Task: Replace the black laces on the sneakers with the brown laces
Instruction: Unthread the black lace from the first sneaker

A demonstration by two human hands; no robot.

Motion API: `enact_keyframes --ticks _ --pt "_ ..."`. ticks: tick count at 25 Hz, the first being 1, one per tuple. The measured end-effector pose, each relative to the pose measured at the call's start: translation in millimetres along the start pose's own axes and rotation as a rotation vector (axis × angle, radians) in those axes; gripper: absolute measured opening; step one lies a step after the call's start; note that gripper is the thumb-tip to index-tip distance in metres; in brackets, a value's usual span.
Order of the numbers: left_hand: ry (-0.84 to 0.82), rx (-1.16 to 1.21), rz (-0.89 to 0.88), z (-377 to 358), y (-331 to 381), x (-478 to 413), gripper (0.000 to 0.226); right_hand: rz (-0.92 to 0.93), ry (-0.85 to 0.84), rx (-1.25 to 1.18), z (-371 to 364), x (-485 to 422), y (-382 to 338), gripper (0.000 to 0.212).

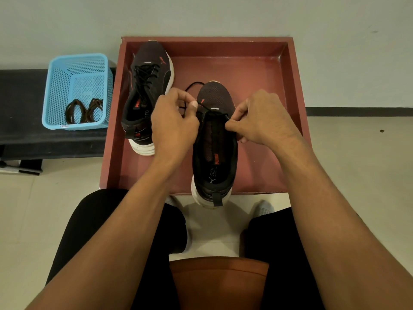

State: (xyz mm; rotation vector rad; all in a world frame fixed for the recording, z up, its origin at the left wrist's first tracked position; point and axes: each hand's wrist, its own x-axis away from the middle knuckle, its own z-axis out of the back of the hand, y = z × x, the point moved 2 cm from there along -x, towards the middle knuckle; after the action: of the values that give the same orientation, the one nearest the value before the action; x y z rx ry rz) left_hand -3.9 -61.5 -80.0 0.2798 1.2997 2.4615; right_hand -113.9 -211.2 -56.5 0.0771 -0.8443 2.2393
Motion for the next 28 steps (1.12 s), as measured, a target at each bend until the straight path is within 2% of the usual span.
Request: enact_keyframes --ticks 3,6,8,10,12,14,20,28 --pt "0.107 0.247 0.141 4.3 -4.0 -6.1 0.008 -0.003 -0.001 -0.002 1.7 1.5 1.5 0.015" --pt "0.146 0.295 0.189 5.4 -3.8 -6.0 0.008 -0.010 0.005 -0.006 3.1 2.0 2.0 0.013" --pt "0.096 0.188 0.110 4.4 1.0 -1.8 0.009 -0.014 0.001 -0.009 3.2 2.0 1.6 0.013" --pt "0.008 -0.011 -0.078 1.2 7.4 5.3 0.022 -0.014 -0.005 -0.011 3.0 1.5 0.4 0.013" --pt "-0.117 -0.212 -0.250 -5.6 14.8 15.2 0.024 -0.009 -0.003 -0.009 3.0 1.5 -0.4 0.013" --pt "-0.196 -0.364 -0.346 -12.2 17.4 22.5 0.025 -0.007 0.001 -0.008 2.4 0.7 -0.4 0.013" --pt "-0.151 -0.516 -0.351 -14.3 15.5 25.4 0.028 0.008 0.005 -0.007 0.2 -0.3 0.0 0.012" --pt "-0.127 -0.579 -0.349 -19.0 16.0 27.8 0.025 0.028 0.007 0.014 -2.9 0.4 -0.3 0.012"
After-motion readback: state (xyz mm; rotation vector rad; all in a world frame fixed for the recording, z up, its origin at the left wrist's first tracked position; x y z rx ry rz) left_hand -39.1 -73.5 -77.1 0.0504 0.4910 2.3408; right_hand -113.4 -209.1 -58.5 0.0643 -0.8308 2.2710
